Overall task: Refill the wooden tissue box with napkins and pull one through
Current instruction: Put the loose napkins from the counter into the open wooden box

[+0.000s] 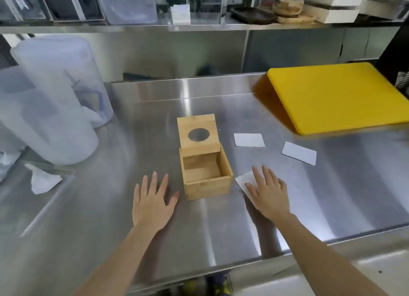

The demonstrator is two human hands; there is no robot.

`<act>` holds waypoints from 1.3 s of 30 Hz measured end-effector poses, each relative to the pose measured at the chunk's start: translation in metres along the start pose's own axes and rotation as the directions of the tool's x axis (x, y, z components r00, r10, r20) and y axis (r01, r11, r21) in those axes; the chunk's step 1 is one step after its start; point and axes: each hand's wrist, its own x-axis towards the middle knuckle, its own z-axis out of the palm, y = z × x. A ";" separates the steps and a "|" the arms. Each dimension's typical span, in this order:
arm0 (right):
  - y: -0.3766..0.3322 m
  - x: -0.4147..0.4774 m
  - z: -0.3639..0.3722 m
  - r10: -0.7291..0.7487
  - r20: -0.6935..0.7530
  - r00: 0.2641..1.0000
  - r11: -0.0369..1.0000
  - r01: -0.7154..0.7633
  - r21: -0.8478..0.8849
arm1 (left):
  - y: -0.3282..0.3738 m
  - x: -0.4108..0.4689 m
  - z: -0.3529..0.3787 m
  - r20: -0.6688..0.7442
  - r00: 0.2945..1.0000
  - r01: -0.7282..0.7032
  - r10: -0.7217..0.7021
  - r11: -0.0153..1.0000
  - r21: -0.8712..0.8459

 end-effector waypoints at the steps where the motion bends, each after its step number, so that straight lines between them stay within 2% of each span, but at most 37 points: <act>1: 0.000 -0.001 0.001 0.011 0.009 1.000 1.000 -0.012 0.026 | -0.001 -0.002 0.002 0.022 1.000 0.001 -0.002 1.000 0.017; 7: 0.003 -0.002 0.008 -0.010 -0.017 1.000 1.000 0.010 0.020 | -0.007 -0.006 0.016 0.038 0.999 -0.005 0.004 0.999 0.043; 10: -0.002 0.002 0.005 0.079 -0.053 0.995 0.993 -0.074 0.096 | -0.007 -0.006 0.016 0.022 1.000 -0.010 0.009 0.999 0.043; 13: -0.008 0.012 -0.006 0.257 0.107 0.960 0.944 -0.273 0.184 | -0.008 -0.005 0.017 0.025 1.000 -0.008 0.007 0.999 0.047; 16: -0.004 0.027 -0.017 0.396 0.272 0.877 0.867 -0.455 0.204 | -0.008 -0.005 0.016 0.010 1.000 -0.005 0.004 0.999 0.044; 19: 0.001 0.034 -0.017 0.420 0.341 0.841 0.833 -0.506 0.223 | -0.008 -0.004 0.016 0.001 1.000 -0.009 0.009 0.999 0.049; 24: -0.004 0.044 -0.017 0.403 0.307 0.862 0.760 -0.502 0.413 | -0.008 -0.004 0.015 -0.011 1.000 -0.005 0.005 1.000 0.019; 27: -0.002 0.054 -0.024 0.376 0.296 0.878 0.647 -0.477 0.595 | -0.008 -0.004 0.015 -0.003 1.000 -0.006 0.006 1.000 0.022; 30: -0.007 0.061 -0.045 0.315 0.272 0.909 0.596 -0.413 0.688 | -0.008 -0.003 0.015 -0.009 1.000 -0.007 0.007 1.000 0.018; 34: -0.027 0.064 -0.076 0.063 0.278 0.959 0.408 -0.279 0.869 | -0.008 -0.004 0.015 -0.009 1.000 -0.005 0.005 1.000 0.016; 37: -0.049 0.068 -0.093 -0.114 0.248 0.962 0.430 -0.177 0.885 | -0.008 -0.004 0.015 -0.014 1.000 -0.003 0.003 1.000 0.008; 39: -0.066 0.068 -0.105 -0.187 0.254 0.949 0.496 -0.132 0.858 | -0.008 -0.004 0.015 -0.023 1.000 -0.004 0.004 1.000 -0.005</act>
